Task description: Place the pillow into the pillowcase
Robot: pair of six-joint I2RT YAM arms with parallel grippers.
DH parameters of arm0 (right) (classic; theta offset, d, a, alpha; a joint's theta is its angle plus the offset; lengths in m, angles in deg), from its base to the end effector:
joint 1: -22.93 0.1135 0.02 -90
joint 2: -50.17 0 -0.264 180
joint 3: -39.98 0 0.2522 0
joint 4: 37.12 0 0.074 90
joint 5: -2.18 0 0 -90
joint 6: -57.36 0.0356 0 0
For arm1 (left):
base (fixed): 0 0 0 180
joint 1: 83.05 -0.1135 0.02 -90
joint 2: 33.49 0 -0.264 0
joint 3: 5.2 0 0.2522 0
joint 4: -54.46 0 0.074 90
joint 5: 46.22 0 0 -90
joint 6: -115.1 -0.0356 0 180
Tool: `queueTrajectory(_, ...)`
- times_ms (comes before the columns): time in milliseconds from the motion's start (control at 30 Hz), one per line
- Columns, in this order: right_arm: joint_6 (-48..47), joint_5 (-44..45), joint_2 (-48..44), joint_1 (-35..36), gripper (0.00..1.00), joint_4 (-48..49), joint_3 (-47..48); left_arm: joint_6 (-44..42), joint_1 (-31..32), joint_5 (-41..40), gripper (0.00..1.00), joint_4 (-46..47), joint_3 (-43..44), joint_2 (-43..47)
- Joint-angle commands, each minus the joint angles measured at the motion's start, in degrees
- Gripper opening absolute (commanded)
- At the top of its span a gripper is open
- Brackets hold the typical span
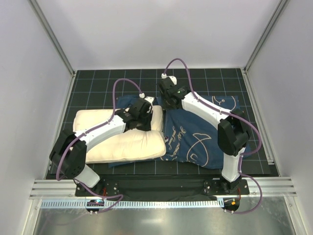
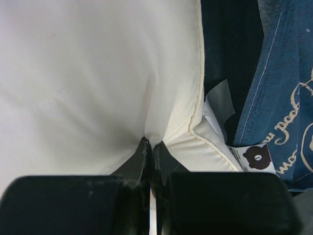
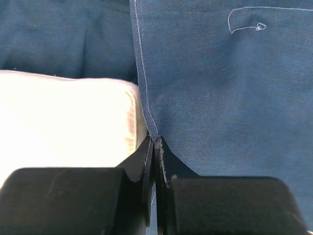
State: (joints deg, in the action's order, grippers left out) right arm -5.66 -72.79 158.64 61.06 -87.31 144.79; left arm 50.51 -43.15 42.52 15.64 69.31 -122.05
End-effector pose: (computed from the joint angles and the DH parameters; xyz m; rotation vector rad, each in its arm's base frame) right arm 0.3355 0.2516 0.2603 -0.1341 2.4683 0.1591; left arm 0.2492 -0.2073 0.2288 0.3122 2.5306 -0.4385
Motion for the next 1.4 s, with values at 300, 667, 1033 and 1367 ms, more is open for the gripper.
queueTrajectory(300, 0.5, -2.6, -6.3, 1.9, 0.04, 2.9, 1.2, -3.3, 1.1, 2.7, 0.0, -10.2, 3.2, -5.2)
queueTrajectory(667, 2.1, -9.5, -18.0, 3.7, 0.04, 8.4, -11.8, -2.6, 0.9, -4.3, 0.0, -12.0, 8.4, -5.8)
queueTrajectory(1033, 2.9, -13.2, -19.1, 4.2, 0.08, 8.3, -13.7, -4.4, 1.0, -17.6, 0.0, -16.0, 23.6, -9.1)
queueTrajectory(1367, 3.4, -14.3, -17.5, 4.2, 0.09, 5.6, -9.8, -2.8, 3.1, -30.5, 0.0, -9.7, 20.6, -13.7)
